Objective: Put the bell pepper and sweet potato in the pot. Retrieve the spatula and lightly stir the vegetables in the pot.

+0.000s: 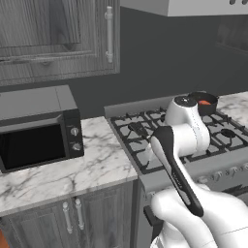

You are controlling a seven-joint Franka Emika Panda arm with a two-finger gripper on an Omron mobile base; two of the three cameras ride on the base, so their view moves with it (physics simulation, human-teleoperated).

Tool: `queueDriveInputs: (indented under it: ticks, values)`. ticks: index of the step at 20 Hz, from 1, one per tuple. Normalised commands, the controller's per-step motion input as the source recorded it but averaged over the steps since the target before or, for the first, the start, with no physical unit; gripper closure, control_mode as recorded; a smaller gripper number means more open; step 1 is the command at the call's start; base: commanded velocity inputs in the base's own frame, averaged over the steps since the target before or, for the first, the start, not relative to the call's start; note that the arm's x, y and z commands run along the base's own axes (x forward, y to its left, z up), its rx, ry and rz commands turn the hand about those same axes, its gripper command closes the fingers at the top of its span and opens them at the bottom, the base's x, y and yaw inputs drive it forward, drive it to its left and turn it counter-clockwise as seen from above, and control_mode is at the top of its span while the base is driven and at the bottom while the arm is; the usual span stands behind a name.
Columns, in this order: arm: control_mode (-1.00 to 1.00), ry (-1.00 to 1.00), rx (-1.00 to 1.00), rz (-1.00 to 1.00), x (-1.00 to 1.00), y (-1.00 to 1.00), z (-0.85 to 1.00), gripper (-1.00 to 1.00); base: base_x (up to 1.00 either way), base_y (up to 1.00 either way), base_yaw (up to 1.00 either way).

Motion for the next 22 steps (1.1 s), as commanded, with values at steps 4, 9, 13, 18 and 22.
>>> queueDriveInputs:
  ticks: [4, 9, 13, 18, 22]
  values:
    - [1.00, 0.00, 0.00, 0.00, -0.01, 0.00, -0.01, 1.00, -0.20, -0.05, -0.01]
    - [1.00, 0.00, 0.00, 0.00, 0.00, 0.00, 0.00, 1.00, -0.59, -0.80, -0.04]
    - [1.00, 0.00, 0.00, 0.00, 0.00, 0.00, 0.00, 1.00, -0.14, -0.96, 0.00]
    - [1.00, 0.00, 0.00, 0.00, 0.00, 0.00, 0.00, 1.00, 0.03, -0.96, 0.00]
    - [1.00, 0.00, 0.00, 0.00, 0.00, 0.00, 0.00, 1.00, 0.01, -0.95, 0.00]
